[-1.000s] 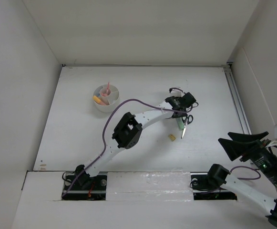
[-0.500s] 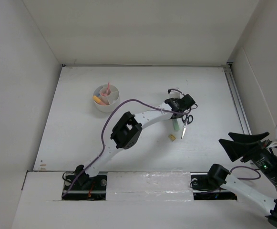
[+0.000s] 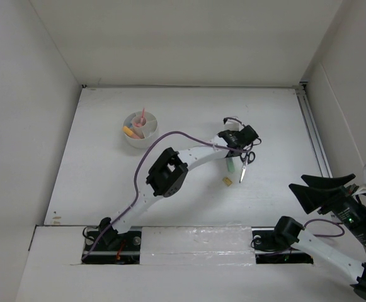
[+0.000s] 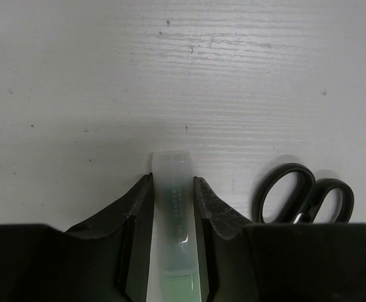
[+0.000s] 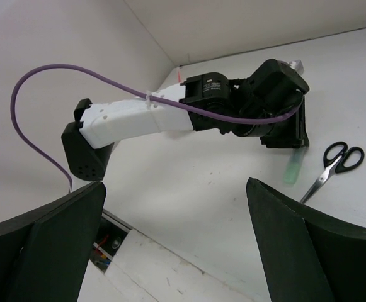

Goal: Sort the stationery into containers
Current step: Pick up the stationery from the center of the board.

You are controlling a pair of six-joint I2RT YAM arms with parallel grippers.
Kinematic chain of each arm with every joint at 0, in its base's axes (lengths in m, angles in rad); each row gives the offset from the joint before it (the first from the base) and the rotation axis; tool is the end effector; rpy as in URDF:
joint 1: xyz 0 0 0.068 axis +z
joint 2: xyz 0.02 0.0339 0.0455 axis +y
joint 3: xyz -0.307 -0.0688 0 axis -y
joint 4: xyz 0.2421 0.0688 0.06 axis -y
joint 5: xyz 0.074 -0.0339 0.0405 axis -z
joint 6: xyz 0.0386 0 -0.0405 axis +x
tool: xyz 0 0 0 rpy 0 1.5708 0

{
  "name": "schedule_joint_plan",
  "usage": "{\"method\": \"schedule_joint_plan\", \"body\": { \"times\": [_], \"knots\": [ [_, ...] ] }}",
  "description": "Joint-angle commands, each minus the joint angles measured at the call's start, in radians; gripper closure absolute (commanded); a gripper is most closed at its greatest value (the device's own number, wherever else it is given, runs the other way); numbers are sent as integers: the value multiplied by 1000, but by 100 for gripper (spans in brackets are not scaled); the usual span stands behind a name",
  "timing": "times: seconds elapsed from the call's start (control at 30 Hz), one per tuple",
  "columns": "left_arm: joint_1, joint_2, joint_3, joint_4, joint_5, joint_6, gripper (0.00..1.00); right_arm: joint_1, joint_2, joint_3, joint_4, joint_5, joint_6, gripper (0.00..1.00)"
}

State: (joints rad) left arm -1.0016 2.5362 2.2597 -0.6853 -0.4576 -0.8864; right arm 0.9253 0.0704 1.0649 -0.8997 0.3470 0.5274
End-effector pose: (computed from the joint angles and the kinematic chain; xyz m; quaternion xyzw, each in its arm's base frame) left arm 0.3290 -0.4826 0.1907 -0.0144 0.9315 -0.1096 0.3465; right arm -0.0466 -0.0836 0.3812 -0.0058 0.6749 0.3971 0.6219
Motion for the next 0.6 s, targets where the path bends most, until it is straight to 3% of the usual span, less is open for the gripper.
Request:
{"method": "schedule_joint_plan", "body": {
  "times": [0.0, 0.13, 0.27, 0.33, 0.57],
  "knots": [
    [29, 73, -84, -218, -9, 124, 100, 10, -11, 3, 58, -14, -14, 1],
    [93, -40, -309, -143, -9, 124, 100, 10, -11, 3, 58, -14, -14, 1],
    [179, -194, -532, 29, 106, 165, 100, 10, -1, 3, 58, -14, -14, 1],
    [202, -194, -575, 73, 172, 197, 100, 10, -1, 3, 58, -14, -14, 1],
    [202, -159, -560, 10, 152, 222, 100, 10, -1, 3, 58, -14, -14, 1]
  ]
}}
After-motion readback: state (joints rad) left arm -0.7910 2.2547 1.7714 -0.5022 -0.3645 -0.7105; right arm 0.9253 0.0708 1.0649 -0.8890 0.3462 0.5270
